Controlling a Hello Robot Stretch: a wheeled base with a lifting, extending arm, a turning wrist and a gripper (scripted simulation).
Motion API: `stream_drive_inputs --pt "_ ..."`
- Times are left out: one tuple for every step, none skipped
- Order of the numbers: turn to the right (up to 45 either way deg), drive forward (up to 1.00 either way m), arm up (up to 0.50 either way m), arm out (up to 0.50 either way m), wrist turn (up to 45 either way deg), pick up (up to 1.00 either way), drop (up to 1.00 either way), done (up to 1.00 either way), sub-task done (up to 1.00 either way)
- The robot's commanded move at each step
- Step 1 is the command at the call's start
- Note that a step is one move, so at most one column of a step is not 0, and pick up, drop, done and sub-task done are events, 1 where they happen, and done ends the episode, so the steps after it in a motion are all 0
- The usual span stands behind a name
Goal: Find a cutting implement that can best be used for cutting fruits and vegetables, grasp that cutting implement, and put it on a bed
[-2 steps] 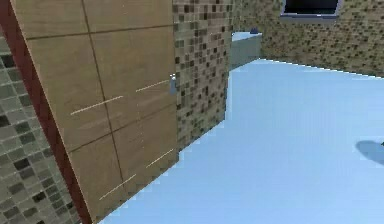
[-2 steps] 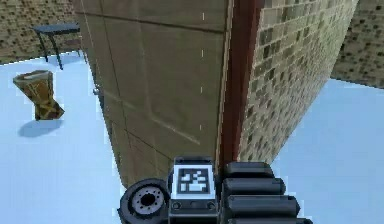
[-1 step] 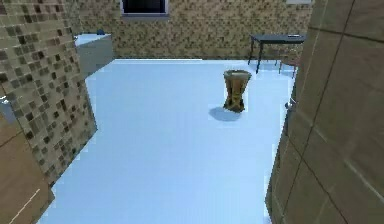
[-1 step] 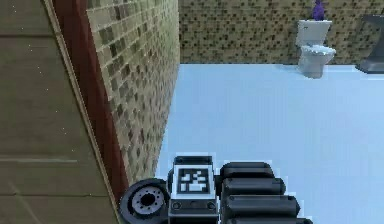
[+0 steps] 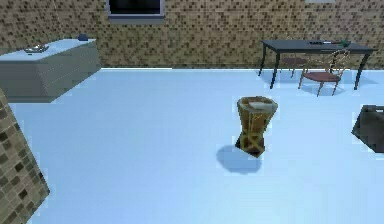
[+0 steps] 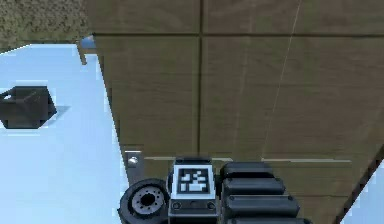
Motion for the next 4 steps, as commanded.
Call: stream_drive_inputs --pt "0.0 0.5 0.0 0.0 0.0 0.0 0.0 0.0 0.0" --pt "24.0 0.0 0.0 0.0 0.0 0.0 0.0 0.0 0.0" --pt "0.0 0.45 0.0 0.0 0.0 0.0 0.0 0.0 0.0" --pt "45.0 0.0 0.0 0.0 0.0 0.0 0.0 0.0 0.0"
